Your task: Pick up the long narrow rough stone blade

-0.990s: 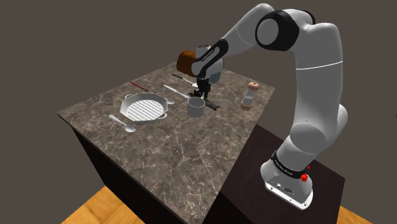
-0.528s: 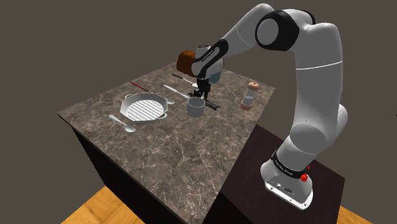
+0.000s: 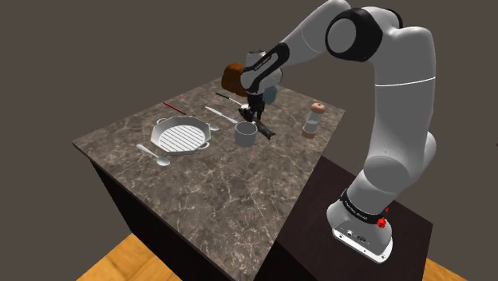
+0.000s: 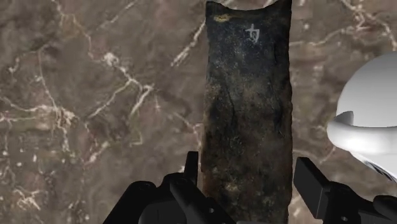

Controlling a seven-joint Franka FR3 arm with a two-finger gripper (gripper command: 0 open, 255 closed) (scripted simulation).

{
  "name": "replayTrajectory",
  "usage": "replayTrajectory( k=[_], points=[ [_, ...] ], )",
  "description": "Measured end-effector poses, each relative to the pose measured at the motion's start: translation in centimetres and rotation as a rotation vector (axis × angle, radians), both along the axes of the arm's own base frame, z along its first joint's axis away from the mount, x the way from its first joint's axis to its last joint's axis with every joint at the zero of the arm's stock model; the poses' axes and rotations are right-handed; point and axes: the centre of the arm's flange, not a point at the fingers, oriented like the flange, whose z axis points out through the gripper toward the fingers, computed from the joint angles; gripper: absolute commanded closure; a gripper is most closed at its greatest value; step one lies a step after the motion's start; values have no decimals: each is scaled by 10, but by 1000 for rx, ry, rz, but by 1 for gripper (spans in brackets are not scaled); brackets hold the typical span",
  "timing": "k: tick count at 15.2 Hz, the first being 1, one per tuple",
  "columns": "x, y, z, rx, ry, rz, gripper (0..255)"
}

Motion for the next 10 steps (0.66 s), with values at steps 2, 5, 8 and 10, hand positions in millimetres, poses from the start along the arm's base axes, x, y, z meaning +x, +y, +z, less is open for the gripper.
replayTrajectory(
  k=[2,5,8,10],
  points=[
    [1,1,10,0,0,0,255],
    [0,1,26,0,0,0,255],
    [-1,1,42,0,0,0,255],
    [0,1,49,0,0,0,255]
  ],
)
